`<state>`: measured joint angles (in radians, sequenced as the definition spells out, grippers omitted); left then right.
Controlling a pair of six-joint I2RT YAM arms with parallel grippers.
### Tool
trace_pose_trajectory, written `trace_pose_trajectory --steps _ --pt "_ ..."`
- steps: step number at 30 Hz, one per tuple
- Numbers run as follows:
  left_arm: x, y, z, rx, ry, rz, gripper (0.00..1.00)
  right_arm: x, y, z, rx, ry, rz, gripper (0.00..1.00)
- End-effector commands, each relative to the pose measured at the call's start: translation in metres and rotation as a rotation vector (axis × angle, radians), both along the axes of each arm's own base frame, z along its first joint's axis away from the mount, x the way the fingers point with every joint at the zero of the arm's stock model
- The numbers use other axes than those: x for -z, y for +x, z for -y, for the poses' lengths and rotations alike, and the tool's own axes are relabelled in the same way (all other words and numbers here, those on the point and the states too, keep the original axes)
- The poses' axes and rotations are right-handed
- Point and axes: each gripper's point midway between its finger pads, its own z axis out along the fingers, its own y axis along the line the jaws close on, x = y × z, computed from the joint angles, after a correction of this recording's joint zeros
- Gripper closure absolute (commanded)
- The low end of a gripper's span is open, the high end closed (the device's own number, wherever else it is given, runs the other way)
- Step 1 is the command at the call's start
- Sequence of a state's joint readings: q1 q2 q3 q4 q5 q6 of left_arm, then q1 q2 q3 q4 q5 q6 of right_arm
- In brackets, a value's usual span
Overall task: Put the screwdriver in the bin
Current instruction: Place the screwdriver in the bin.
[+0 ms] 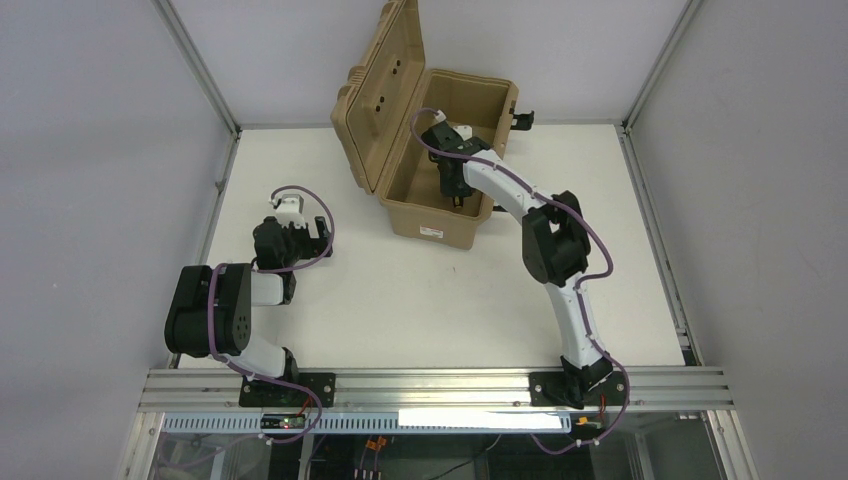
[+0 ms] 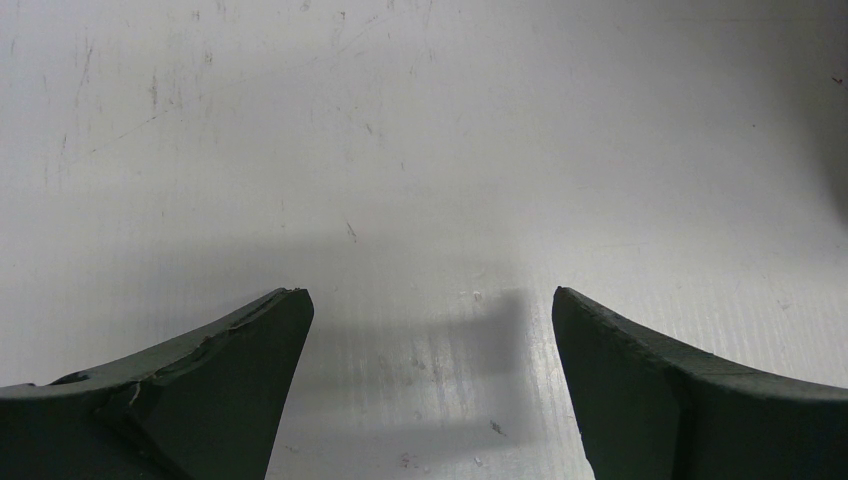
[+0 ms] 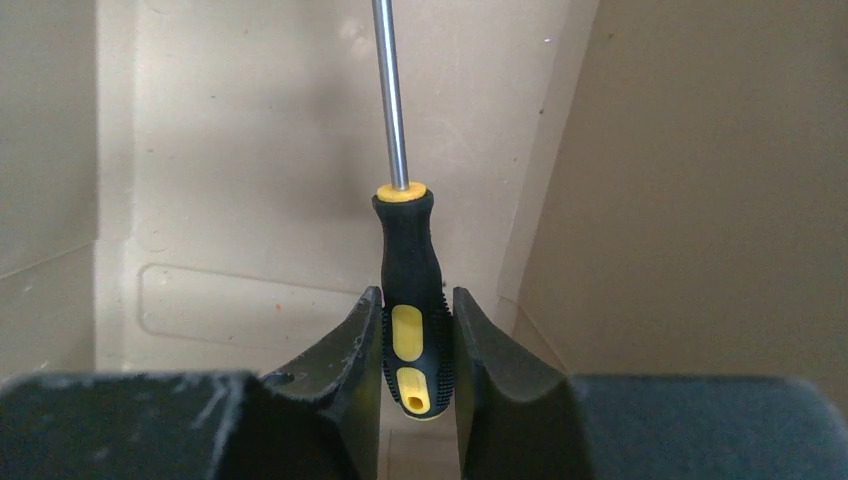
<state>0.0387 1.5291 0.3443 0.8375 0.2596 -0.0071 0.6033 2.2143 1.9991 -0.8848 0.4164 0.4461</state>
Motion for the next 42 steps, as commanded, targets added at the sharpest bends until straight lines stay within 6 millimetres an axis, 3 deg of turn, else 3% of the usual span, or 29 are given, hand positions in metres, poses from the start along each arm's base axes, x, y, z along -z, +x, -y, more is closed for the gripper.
trace_pose_trajectory --steps 1,5,6,11,15,22,30,42 --pt "-0.018 0.007 -0.001 -0.002 0.013 0.061 0.01 0.017 0.013 -0.009 0.018 0.057 0.009 1.00" --pt "-0.018 0.007 0.000 0.000 0.013 0.061 0.01 0.040 0.011 -0.010 0.015 0.047 -0.030 0.99" --pt "-0.017 0.007 0.000 -0.001 0.014 0.061 0.01 0.044 0.011 -0.011 0.014 0.047 -0.036 0.95" --pt "-0.018 0.007 0.000 0.000 0.012 0.060 0.01 0.047 0.011 -0.013 0.009 0.060 -0.049 0.68" --pt "-0.017 0.007 0.000 0.000 0.013 0.061 0.01 0.036 0.010 -0.017 -0.018 0.085 -0.048 0.40" --pt "-0.018 0.007 0.000 0.000 0.013 0.061 0.01 0.015 0.010 -0.023 -0.042 0.132 -0.025 0.01" --pt "-0.017 0.007 0.000 0.000 0.013 0.060 0.01 -0.027 0.014 -0.025 -0.050 0.167 0.038 0.01" --pt "-0.017 0.007 0.000 -0.001 0.014 0.061 0.01 -0.132 0.017 -0.010 -0.058 0.161 0.198 0.01"
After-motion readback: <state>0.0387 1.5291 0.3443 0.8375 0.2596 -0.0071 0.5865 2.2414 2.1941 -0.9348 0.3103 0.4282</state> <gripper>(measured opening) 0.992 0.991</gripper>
